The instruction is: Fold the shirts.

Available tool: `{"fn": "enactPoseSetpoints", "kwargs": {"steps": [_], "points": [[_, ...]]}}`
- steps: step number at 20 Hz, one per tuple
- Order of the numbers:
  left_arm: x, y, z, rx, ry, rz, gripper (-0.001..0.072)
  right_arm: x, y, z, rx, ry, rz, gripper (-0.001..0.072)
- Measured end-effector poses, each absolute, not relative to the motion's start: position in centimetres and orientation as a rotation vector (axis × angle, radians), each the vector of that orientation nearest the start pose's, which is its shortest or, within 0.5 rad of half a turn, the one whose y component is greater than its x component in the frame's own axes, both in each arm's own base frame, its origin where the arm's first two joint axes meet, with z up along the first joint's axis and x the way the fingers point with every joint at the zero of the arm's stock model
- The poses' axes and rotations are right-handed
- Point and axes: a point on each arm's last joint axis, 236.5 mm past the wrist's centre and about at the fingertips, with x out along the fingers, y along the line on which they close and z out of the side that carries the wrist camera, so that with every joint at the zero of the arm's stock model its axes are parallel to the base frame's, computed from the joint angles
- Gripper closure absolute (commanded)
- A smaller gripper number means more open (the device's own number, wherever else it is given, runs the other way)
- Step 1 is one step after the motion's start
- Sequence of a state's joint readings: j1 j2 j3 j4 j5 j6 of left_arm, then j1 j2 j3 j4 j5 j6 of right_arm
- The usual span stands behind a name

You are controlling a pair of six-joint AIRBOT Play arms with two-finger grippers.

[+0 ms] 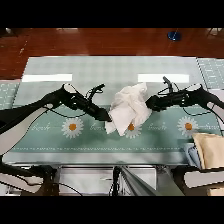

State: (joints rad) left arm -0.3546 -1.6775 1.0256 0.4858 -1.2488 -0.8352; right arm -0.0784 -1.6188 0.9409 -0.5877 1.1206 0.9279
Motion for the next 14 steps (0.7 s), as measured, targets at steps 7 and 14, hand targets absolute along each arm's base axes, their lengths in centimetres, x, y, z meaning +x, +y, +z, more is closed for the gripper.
{"fn": "enactPoseSetpoints", "kwargs": {"steps": [7, 14], "points": [[28.0, -30.3, -3.8, -0.416, 1.447, -1.211, 0.0682, 38.1, 16.0, -6.1, 0.669, 1.230, 0.674, 0.0693], [35.4, -26.4, 12.5, -0.284, 0.971, -1.217, 0.0682, 39.4, 10.2, 9.7, 0.569, 0.804, 0.629, 0.0693]]}}
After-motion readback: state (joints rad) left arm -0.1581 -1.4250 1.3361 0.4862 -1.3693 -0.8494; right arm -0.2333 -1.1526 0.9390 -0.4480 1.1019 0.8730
